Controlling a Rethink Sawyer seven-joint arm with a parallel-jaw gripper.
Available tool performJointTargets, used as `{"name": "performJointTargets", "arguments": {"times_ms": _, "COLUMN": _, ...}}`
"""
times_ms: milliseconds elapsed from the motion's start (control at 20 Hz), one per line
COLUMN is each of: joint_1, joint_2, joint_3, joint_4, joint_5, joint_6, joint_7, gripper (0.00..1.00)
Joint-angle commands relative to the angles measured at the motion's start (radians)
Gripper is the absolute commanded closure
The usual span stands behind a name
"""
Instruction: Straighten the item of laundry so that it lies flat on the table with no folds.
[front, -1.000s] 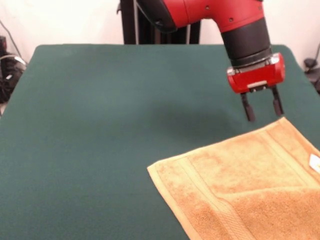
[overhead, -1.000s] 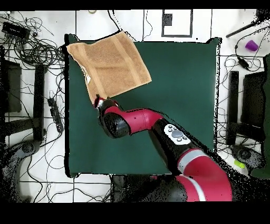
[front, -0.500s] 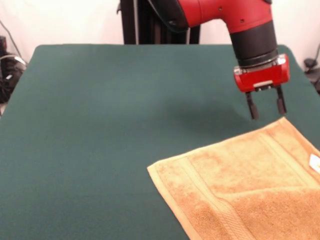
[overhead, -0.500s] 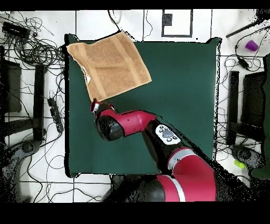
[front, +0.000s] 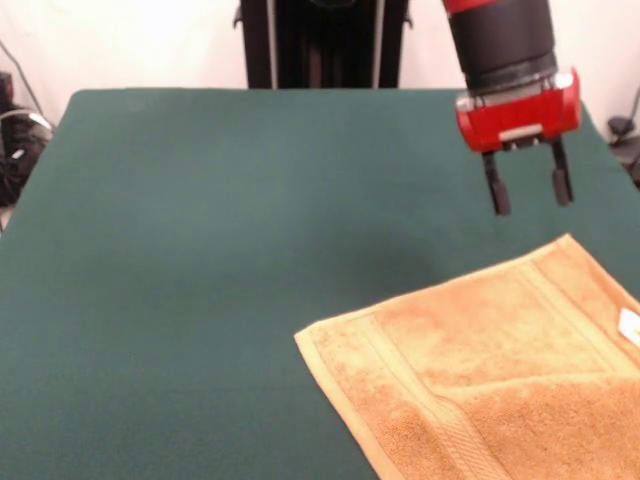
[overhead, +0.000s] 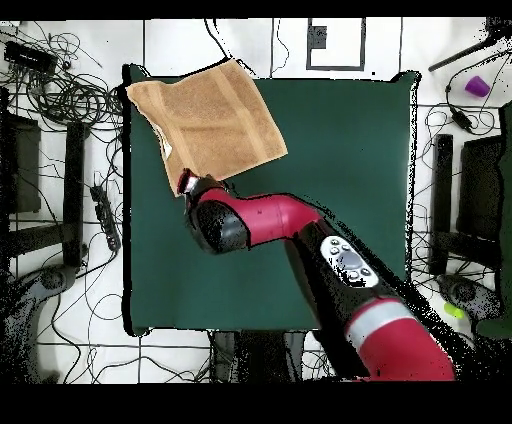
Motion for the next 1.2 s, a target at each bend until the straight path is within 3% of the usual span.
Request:
{"name": "performJointTargets", "arguments": {"times_ms": 50, "joint_1": -0.097, "joint_2": -0.121, "joint_3": 0.237, "joint_4": 0.026, "joint_5": 0.149, "joint_6": 0.292, "joint_7": -0.028, "gripper": 0.00}}
{"name": "performJointTargets", "arguments": {"times_ms": 200, "joint_1": -0.125, "joint_2": -0.160, "joint_3": 0.267, "joint_4": 0.002, "joint_5": 0.205, "joint_6": 0.383, "joint_7": -0.042, "gripper": 0.00}}
{"name": "performJointTargets", "arguments": {"times_ms": 350, "joint_1": -0.086, "joint_2": -0.133, "joint_3": 0.211, "joint_4": -0.085, "joint_5": 0.188, "joint_6": 0.373, "joint_7": -0.035, "gripper": 0.00}}
{"name": "performJointTargets", "arguments": {"times_ms": 600, "joint_1": 0.045, "joint_2": 0.087, "joint_3": 0.072, "joint_4": -0.410, "joint_5": 0.108, "joint_6": 0.417, "joint_7": -0.069, "gripper": 0.00}}
{"name": "performJointTargets", "arguments": {"times_ms": 750, "joint_1": 0.066, "joint_2": 0.200, "joint_3": 0.070, "joint_4": -0.532, "joint_5": 0.092, "joint_6": 0.385, "joint_7": -0.100, "gripper": 0.00}}
{"name": "performJointTargets", "arguments": {"times_ms": 1000, "joint_1": 0.098, "joint_2": 0.322, "joint_3": 0.068, "joint_4": -0.664, "joint_5": 0.074, "joint_6": 0.360, "joint_7": -0.110, "gripper": 0.00}}
{"name": "performJointTargets", "arguments": {"times_ms": 1200, "joint_1": 0.094, "joint_2": 0.385, "joint_3": 0.088, "joint_4": -0.697, "joint_5": 0.045, "joint_6": 0.354, "joint_7": -0.148, "gripper": 0.00}}
